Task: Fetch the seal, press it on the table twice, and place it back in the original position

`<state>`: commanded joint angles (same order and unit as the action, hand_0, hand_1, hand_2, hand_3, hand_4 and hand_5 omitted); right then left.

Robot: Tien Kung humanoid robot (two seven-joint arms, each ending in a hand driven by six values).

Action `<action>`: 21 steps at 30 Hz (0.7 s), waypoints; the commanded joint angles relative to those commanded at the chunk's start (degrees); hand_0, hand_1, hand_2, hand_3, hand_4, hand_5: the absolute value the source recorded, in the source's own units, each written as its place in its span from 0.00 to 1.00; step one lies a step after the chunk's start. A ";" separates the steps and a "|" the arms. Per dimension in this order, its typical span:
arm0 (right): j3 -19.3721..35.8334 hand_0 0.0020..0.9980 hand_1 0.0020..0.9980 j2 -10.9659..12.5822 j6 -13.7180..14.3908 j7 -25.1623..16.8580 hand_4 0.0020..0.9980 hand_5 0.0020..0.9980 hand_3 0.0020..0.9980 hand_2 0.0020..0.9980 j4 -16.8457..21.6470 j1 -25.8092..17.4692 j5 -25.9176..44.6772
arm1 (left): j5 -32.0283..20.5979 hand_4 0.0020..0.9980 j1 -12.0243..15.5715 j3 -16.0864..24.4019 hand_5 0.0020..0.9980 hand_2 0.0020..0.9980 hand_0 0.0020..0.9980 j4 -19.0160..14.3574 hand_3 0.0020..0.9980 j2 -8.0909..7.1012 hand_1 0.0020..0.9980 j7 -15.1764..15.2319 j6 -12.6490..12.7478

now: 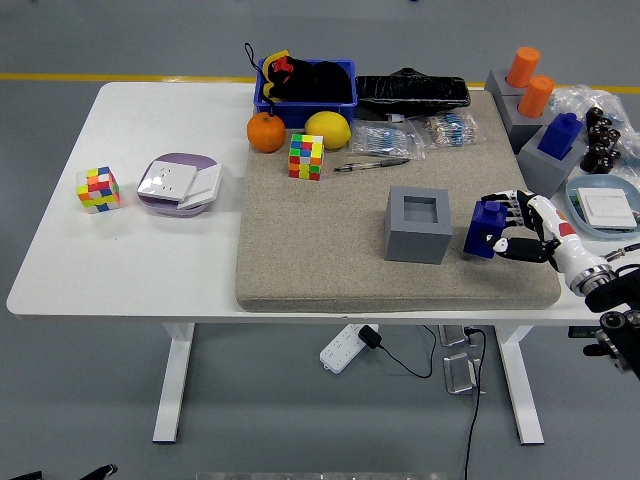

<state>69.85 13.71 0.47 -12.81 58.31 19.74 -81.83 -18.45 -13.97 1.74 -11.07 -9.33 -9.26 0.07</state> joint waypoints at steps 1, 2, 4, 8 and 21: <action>0.12 0.59 0.46 0.14 -0.03 0.01 0.68 0.00 0.50 0.46 0.72 0.17 0.06 | 0.05 0.68 -0.02 0.05 0.42 0.76 0.81 0.01 0.80 -0.02 0.79 -0.02 0.02; 0.29 0.59 0.46 0.36 -0.08 0.05 0.68 0.00 0.50 0.46 1.96 0.52 0.24 | 0.01 0.68 -0.05 0.01 0.42 0.76 0.81 0.00 0.80 -0.06 0.79 0.00 0.02; 0.39 0.59 0.46 0.64 -0.15 0.09 0.68 0.00 0.50 0.46 3.57 1.05 0.48 | 0.06 0.68 -0.09 0.01 0.42 0.76 0.81 -0.02 0.80 -0.12 0.79 0.00 0.03; 0.05 0.58 0.46 1.06 -0.23 0.14 0.68 0.00 0.49 0.46 6.42 2.31 1.19 | 0.22 0.68 -0.17 0.07 0.42 0.76 0.81 -0.05 0.80 -0.26 0.79 -0.02 0.09; -7.46 0.58 0.46 -0.72 -0.69 0.27 0.68 0.00 0.50 0.46 7.34 6.23 4.77 | 1.23 0.68 -0.28 0.60 0.42 0.76 0.81 -0.14 0.80 -0.59 0.79 -0.29 0.21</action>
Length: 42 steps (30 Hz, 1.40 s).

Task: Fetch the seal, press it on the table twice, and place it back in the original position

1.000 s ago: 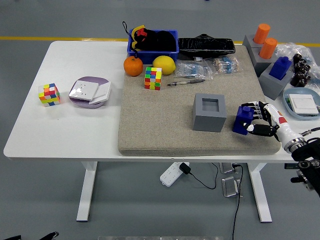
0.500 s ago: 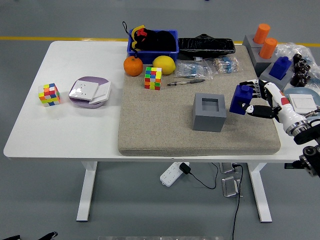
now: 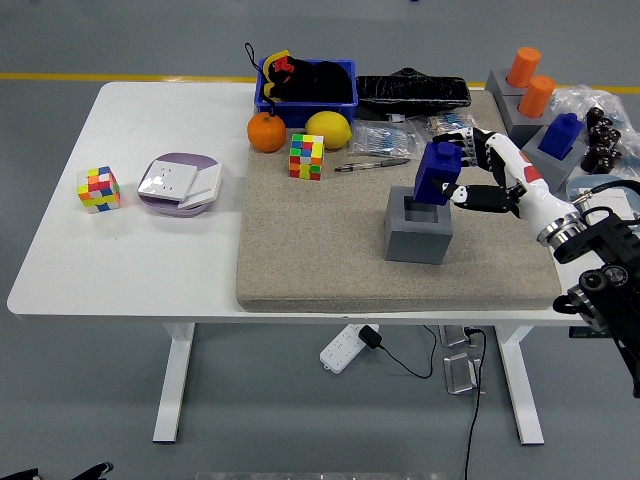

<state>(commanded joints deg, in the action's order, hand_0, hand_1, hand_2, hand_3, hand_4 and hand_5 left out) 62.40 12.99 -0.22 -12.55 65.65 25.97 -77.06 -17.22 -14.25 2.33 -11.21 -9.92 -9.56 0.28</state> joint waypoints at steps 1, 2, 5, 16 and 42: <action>-0.71 0.58 0.46 -0.13 -0.01 -0.03 0.68 0.00 0.50 0.46 -0.29 0.36 0.15 | 0.07 0.68 -0.05 0.04 0.42 0.76 0.81 -0.01 0.80 -0.03 0.79 -0.03 -0.01; -0.99 0.58 0.46 -0.18 -0.02 -0.04 0.68 0.00 0.50 0.46 -0.41 0.52 0.24 | 0.11 0.68 -0.07 0.06 0.42 0.76 0.81 -0.02 0.80 -0.04 0.79 -0.04 -0.01; -2.49 0.58 0.46 -0.31 -0.02 -0.23 0.68 0.00 0.50 0.46 -1.45 1.52 0.78 | 0.70 0.68 -0.13 0.45 0.43 0.76 0.81 -0.02 0.80 -0.11 0.79 -0.21 0.00; -6.29 0.58 0.46 0.30 0.05 -0.83 0.69 0.00 0.49 0.46 -5.89 4.44 2.21 | 1.31 0.68 -0.27 0.72 0.43 0.76 0.81 -0.08 0.80 -0.31 0.79 -0.32 0.04; -6.38 0.58 0.46 0.56 0.08 -1.11 0.69 0.00 0.49 0.46 -9.27 4.93 2.36 | -0.03 0.68 -0.20 -0.08 0.43 0.76 0.81 0.02 0.80 0.15 0.79 0.04 -0.15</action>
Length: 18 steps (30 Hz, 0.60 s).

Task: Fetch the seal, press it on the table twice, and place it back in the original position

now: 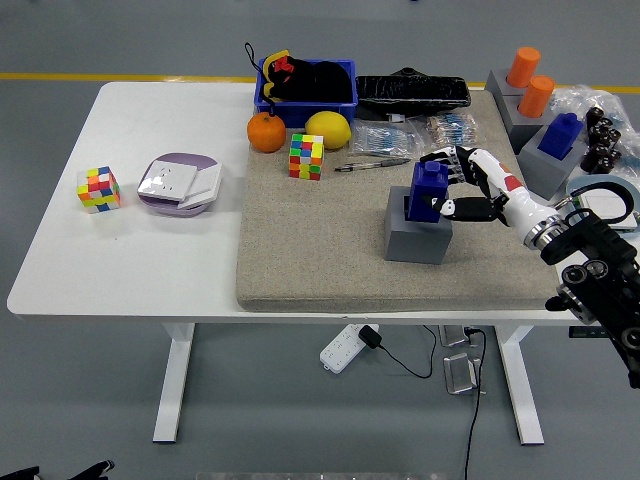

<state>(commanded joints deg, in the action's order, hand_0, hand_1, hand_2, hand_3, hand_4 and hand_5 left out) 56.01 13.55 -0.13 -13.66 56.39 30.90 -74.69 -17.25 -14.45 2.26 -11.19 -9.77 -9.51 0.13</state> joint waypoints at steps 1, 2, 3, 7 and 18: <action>0.01 0.58 0.46 -0.03 0.02 -0.02 0.69 0.00 0.49 0.46 -0.07 -0.01 0.01 | -0.07 0.68 0.00 -0.05 0.43 0.76 0.81 0.00 0.80 0.00 0.79 0.02 0.00; 0.02 0.58 0.46 -0.07 0.03 -0.04 0.69 0.00 0.49 0.46 -0.12 -0.01 0.03 | -0.12 0.68 0.01 -0.08 0.43 0.76 0.81 0.01 0.80 0.01 0.79 0.04 0.00; 0.02 0.58 0.46 -0.10 0.05 -0.05 0.69 0.00 0.49 0.46 -0.17 0.00 0.06 | -0.13 0.68 0.01 -0.09 0.43 0.76 0.81 0.01 0.80 0.02 0.79 0.04 -0.01; -0.07 0.58 0.46 -0.23 0.09 -0.11 0.69 0.00 0.50 0.46 -0.38 0.06 0.09 | -0.23 0.68 0.00 -0.13 0.43 0.76 0.81 0.02 0.80 0.07 0.79 0.07 -0.01; -0.51 0.58 0.46 -0.57 0.22 -0.31 0.69 0.00 0.50 0.46 -0.80 0.30 0.38 | -0.06 0.68 -0.06 -0.02 0.43 0.76 0.81 0.05 0.80 0.13 0.79 0.03 -0.03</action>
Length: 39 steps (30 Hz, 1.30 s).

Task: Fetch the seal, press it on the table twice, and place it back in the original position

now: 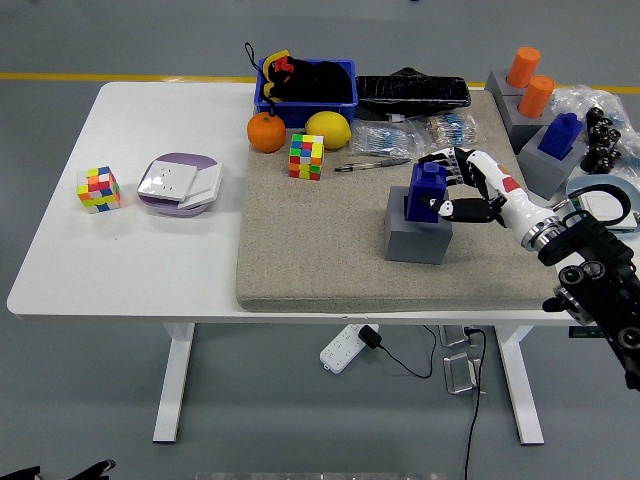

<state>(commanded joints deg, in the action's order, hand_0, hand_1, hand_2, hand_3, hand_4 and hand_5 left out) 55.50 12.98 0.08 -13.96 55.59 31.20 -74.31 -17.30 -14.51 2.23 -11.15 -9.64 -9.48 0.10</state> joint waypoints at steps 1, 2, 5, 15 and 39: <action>-0.03 0.58 0.46 -0.02 0.01 -0.01 0.69 0.00 0.50 0.46 -0.03 0.02 0.00 | 0.04 0.68 0.01 0.03 0.43 0.76 0.81 0.00 0.80 0.00 0.79 -0.02 -0.01; -0.04 0.58 0.46 -0.07 0.02 -0.02 0.69 0.00 0.50 0.46 -0.13 0.05 0.02 | 0.13 0.68 0.02 0.09 0.43 0.76 0.81 0.00 0.80 0.01 0.79 -0.04 0.00; -0.10 0.58 0.46 -0.21 0.03 -0.05 0.69 0.00 0.49 0.46 -0.30 0.03 0.08 | 0.08 0.68 0.05 0.03 0.42 0.76 0.81 0.01 0.80 0.01 0.79 -0.01 0.00; -0.56 0.58 0.46 -0.27 0.02 -0.13 0.69 0.00 0.49 0.46 -0.78 0.05 0.21 | -0.05 0.68 0.04 -0.11 0.43 0.76 0.81 -0.02 0.80 0.05 0.79 0.05 -0.04; -0.98 0.58 0.46 -1.91 0.28 -0.35 0.69 0.00 0.49 0.46 -1.09 0.56 0.49 | 0.05 0.68 0.02 -0.02 0.43 0.76 0.81 -0.01 0.80 0.03 0.79 0.06 -0.03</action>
<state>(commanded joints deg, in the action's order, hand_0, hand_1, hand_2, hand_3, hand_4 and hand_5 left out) 54.53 11.07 0.36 -14.32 54.49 31.76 -73.82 -17.25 -14.48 2.21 -11.16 -9.61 -9.42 0.07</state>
